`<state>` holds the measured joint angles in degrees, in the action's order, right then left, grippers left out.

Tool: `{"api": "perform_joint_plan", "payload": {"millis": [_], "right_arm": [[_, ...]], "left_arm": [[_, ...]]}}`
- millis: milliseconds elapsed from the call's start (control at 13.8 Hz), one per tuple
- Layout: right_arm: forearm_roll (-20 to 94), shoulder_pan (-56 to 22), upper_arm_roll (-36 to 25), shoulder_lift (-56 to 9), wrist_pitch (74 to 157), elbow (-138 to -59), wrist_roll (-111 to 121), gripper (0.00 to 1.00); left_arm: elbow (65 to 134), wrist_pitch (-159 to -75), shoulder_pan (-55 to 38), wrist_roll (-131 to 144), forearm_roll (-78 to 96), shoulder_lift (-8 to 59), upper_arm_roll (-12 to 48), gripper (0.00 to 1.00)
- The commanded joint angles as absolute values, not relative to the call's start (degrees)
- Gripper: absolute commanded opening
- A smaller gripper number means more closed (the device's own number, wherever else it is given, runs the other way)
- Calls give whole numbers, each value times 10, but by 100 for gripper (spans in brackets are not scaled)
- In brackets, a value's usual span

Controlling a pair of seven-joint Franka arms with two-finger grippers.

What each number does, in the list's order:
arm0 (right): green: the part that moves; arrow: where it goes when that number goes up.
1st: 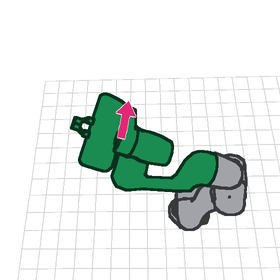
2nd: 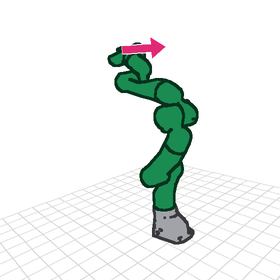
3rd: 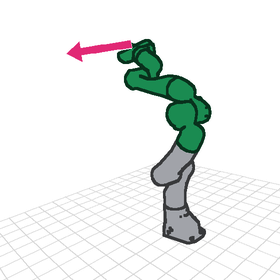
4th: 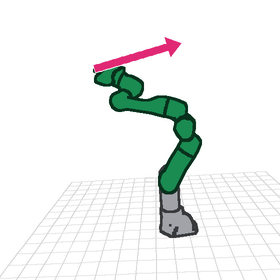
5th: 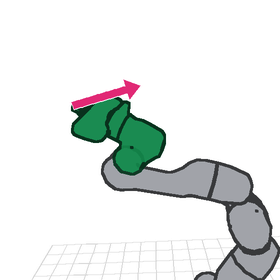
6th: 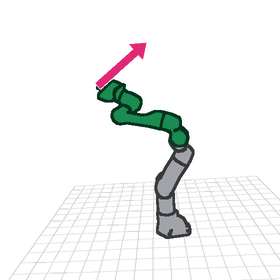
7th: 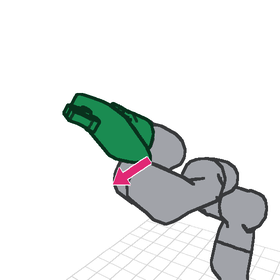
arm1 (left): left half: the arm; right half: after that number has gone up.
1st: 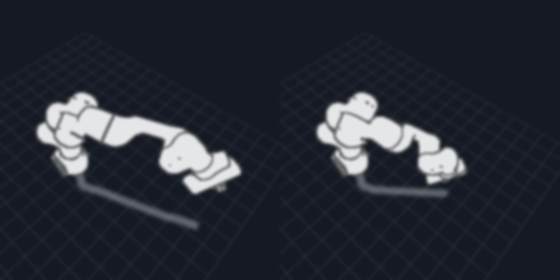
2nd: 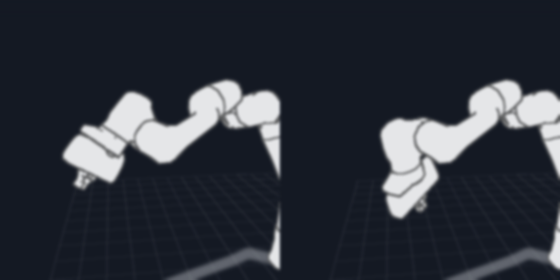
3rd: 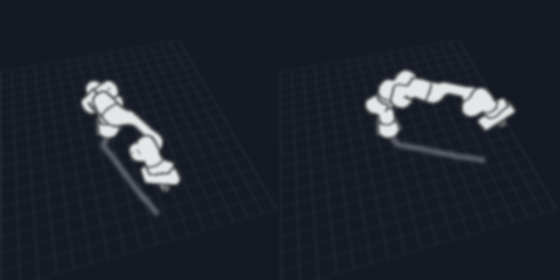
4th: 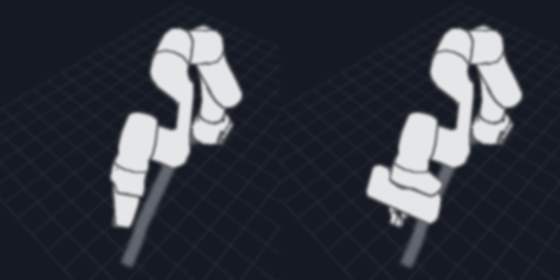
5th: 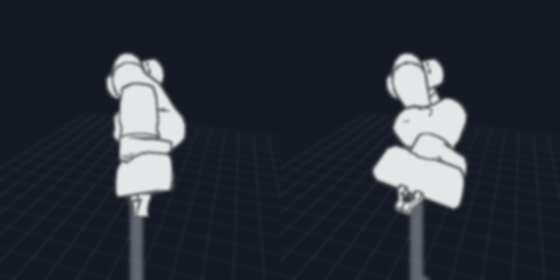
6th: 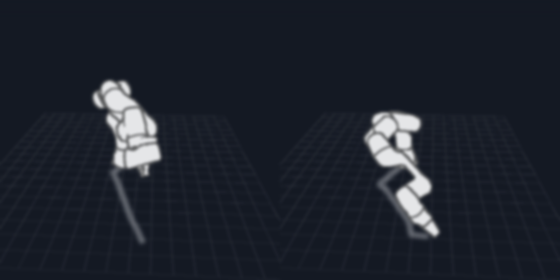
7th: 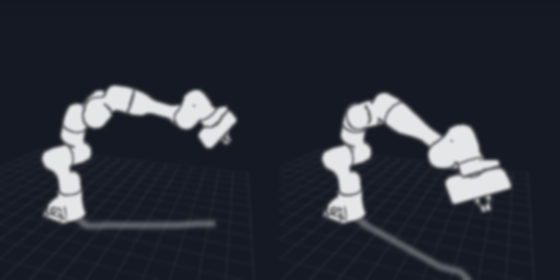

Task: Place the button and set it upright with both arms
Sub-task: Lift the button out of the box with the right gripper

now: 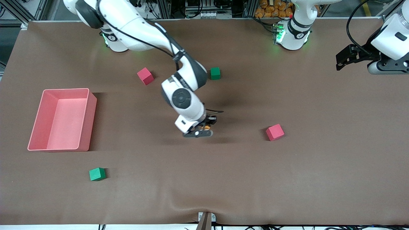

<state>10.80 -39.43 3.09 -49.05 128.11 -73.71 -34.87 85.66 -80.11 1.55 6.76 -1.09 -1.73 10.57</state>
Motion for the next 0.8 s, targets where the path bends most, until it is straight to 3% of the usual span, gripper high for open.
{"api": "perform_joint_plan", "payload": {"millis": [0, 509, 582, 655, 727], "right_arm": [[119, -423, 23, -538, 1288, -686, -377, 0], [99, -455, 19, -561, 1303, -686, -374, 3], [99, -456, 20, -559, 1301, -686, -374, 22], [99, -456, 19, -556, 1300, -686, -374, 99], [98, -456, 18, -556, 1304, -682, -374, 100]], "left_arm": [[847, -798, 17, 63, -13, -9, 107, 100], [846, -803, 16, 64, -13, -2, 107, 100], [846, -803, 16, 63, -13, -1, 107, 100], [846, -803, 16, 63, -13, -1, 107, 100], [846, -803, 16, 62, -13, -1, 107, 100]]}}
